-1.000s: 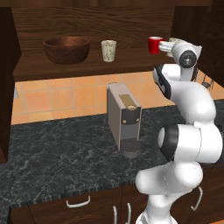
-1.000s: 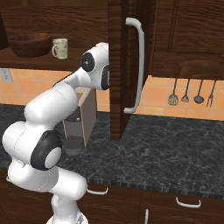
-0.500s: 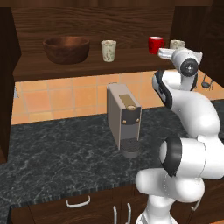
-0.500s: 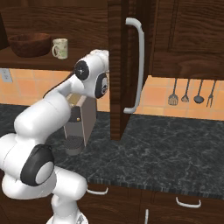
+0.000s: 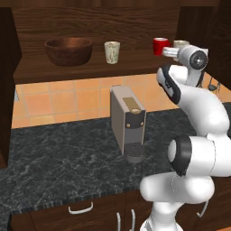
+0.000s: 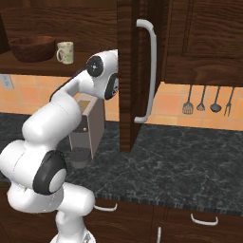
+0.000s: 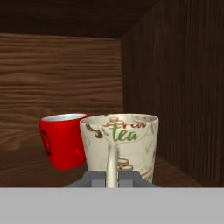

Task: Gather all objects into one cabinet and sort the glasses and bowls to opposite sides.

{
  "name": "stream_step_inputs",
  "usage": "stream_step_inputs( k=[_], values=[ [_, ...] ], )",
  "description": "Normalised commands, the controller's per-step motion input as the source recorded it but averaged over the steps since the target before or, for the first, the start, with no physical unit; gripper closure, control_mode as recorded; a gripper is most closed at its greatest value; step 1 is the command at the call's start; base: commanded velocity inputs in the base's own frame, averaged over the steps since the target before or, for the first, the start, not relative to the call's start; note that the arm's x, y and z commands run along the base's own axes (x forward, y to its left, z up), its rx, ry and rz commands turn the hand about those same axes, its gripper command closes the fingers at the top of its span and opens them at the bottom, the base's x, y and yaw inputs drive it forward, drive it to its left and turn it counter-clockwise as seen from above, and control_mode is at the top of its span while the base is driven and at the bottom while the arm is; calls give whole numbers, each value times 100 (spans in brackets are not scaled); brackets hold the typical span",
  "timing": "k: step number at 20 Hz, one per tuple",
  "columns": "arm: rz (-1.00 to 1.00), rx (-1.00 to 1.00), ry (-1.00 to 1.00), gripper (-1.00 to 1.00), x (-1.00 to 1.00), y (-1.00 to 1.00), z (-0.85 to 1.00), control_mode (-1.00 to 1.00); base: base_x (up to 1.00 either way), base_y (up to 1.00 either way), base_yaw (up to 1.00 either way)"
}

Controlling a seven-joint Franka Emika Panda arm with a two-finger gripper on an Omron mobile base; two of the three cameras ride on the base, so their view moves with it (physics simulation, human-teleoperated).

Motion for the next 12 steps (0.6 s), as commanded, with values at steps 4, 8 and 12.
stream_step_inputs(
  k=[4,8,12],
  values=[
    [5,0,0,100,19,-28,-4,-100,0,0,0],
    [0,0,0,100,8,1,-6,-100,0,0,0],
    [0,0,0,100,0,1,0,-100,0,0,0]
  ],
)
